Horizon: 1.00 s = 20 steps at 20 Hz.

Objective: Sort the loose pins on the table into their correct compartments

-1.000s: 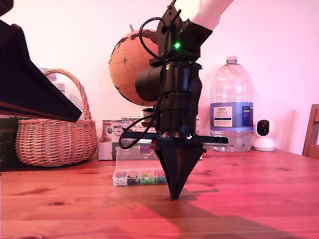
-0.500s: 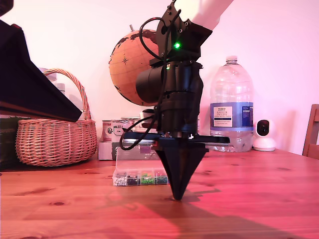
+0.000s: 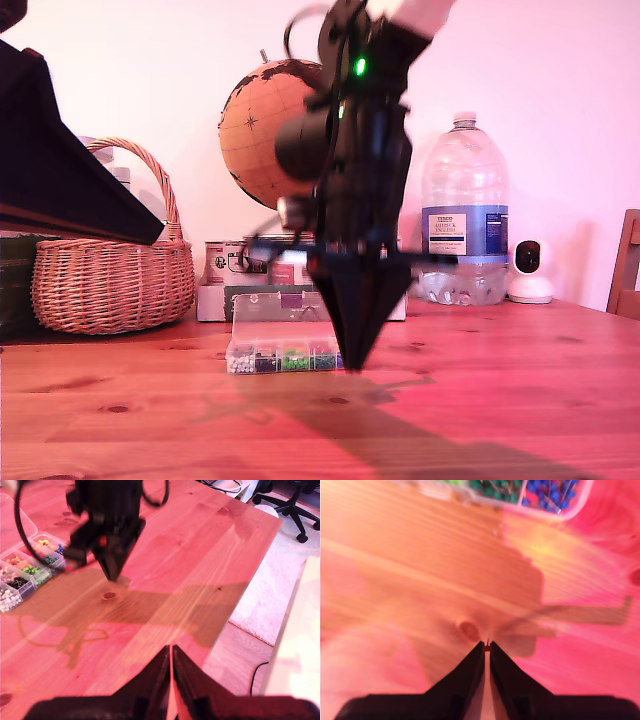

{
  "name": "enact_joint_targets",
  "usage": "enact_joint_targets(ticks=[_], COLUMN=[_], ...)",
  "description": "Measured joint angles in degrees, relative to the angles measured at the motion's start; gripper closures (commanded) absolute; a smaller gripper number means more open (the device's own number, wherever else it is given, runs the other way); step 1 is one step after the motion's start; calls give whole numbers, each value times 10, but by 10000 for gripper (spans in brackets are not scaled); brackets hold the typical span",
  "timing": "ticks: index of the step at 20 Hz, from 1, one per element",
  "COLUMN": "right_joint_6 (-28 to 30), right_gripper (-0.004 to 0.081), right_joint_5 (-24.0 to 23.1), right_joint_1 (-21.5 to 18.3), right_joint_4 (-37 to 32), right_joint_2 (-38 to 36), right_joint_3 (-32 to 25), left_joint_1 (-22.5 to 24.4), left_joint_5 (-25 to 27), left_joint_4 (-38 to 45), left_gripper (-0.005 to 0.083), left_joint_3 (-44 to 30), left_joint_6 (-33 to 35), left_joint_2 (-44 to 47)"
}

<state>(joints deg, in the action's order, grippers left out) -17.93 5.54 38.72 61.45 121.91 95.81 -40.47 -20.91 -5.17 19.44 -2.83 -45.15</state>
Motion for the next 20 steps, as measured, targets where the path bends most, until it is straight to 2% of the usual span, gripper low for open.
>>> enact_joint_targets(ticks=[13,20], right_joint_6=[28,28], right_gripper=[782,782], right_joint_5=[0,-1], right_joint_1=[-1,-28], right_joint_4=[-71,-130], right_joint_2=[-19,-19], right_joint_3=[0,1], left_joint_1=[0,0], left_joint_5=[0,5], left_joint_4=[0,0], left_gripper=[795,795], left_joint_3=[0,0], left_joint_6=[0,0], left_joint_2=[0,0])
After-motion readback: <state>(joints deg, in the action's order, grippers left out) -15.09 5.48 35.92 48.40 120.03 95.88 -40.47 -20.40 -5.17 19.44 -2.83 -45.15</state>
